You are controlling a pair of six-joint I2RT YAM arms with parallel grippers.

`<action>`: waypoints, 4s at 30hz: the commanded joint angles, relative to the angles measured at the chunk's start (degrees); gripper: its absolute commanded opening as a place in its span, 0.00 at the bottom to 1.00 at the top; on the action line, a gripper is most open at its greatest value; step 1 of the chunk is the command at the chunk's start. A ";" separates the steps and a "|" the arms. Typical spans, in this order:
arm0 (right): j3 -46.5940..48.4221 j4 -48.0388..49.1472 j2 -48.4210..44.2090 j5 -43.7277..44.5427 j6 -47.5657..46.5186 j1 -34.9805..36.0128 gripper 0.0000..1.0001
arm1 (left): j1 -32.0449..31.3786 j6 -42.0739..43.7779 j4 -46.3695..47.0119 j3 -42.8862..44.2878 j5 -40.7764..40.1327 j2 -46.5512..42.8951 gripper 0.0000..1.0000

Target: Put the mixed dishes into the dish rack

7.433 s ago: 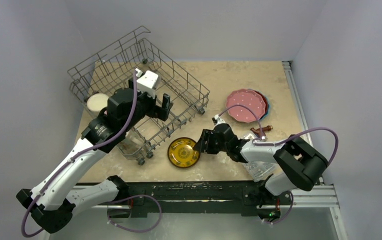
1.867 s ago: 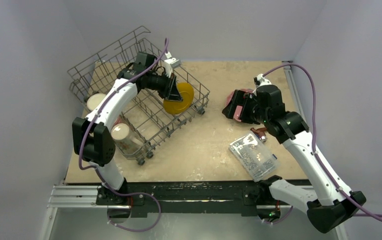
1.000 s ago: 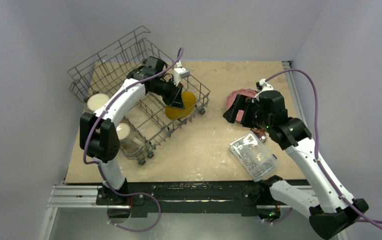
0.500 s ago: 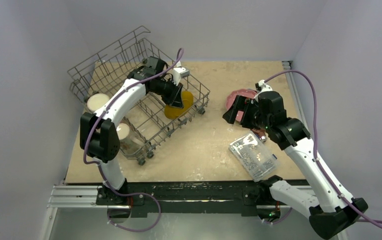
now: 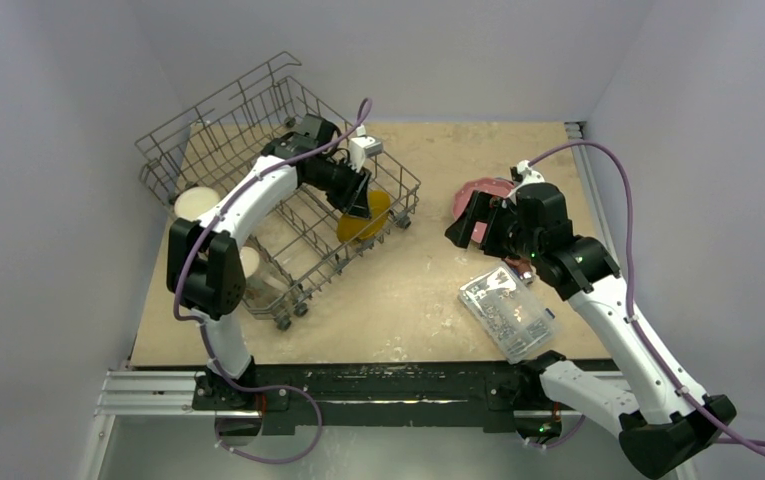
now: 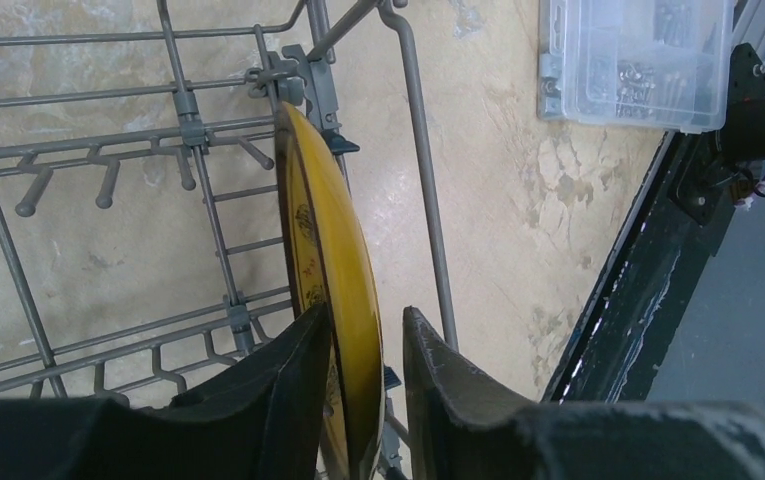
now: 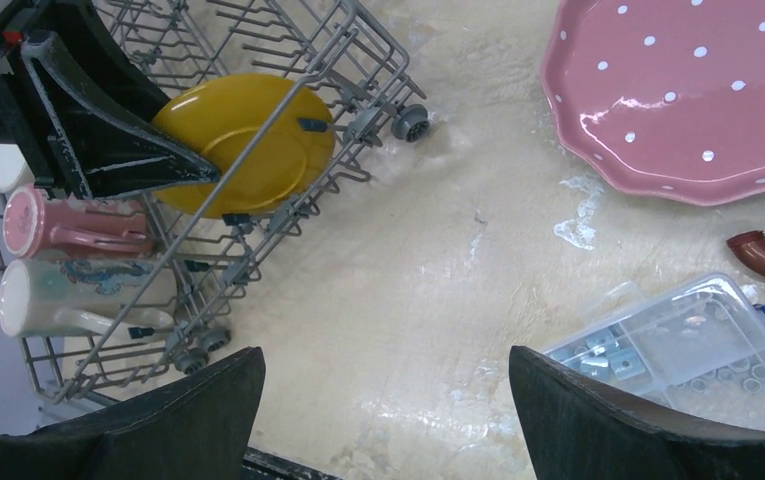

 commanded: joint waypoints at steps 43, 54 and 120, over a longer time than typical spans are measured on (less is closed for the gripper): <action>-1.53 3.34 -0.09 -1.93 0.22 0.16 0.93 | -5.46 1.29 -0.22 1.64 -8.99 -2.99 0.21; -1.47 3.66 0.69 -2.44 0.22 0.11 0.93 | -2.79 2.74 -2.21 1.18 -3.54 -5.11 0.00; 3.33 32.83 29.67 10.52 30.72 6.52 0.81 | 2.18 5.44 -4.50 0.31 -3.35 -3.68 0.00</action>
